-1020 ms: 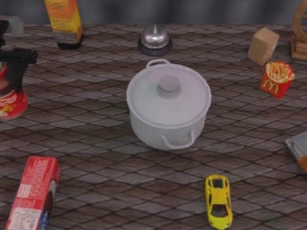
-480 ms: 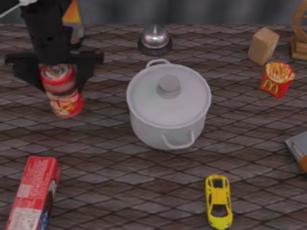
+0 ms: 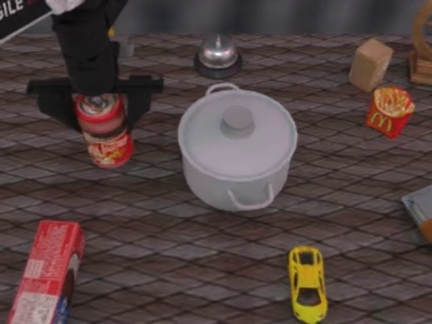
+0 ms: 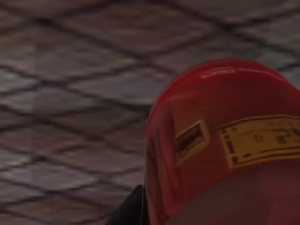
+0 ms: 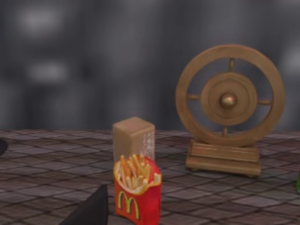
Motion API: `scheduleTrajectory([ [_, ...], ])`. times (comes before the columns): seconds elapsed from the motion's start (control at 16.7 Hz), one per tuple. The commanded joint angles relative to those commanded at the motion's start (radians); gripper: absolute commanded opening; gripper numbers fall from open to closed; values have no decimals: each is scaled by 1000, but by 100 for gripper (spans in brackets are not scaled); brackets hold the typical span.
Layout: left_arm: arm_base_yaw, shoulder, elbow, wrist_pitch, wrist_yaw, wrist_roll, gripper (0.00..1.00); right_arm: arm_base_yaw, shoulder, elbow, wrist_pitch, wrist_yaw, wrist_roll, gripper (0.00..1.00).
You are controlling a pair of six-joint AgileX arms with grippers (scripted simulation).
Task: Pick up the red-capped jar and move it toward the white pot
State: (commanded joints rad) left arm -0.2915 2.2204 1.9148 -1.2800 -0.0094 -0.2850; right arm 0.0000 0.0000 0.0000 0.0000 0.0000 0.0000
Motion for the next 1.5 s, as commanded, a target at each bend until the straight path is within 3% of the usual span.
scheduleTrajectory([
  [0.36, -2, 30, -126, 163, -1, 2, 0, 0, 0, 0, 0, 0, 0, 100],
  [0.66, -2, 35, -140, 178, -1, 2, 0, 0, 0, 0, 0, 0, 0, 100],
  [1.44, -2, 35, -140, 178, -1, 2, 98, 0, 0, 0, 0, 0, 0, 100],
  [1.5, -2, 35, -140, 178, -1, 2, 100, 0, 0, 0, 0, 0, 0, 100],
])
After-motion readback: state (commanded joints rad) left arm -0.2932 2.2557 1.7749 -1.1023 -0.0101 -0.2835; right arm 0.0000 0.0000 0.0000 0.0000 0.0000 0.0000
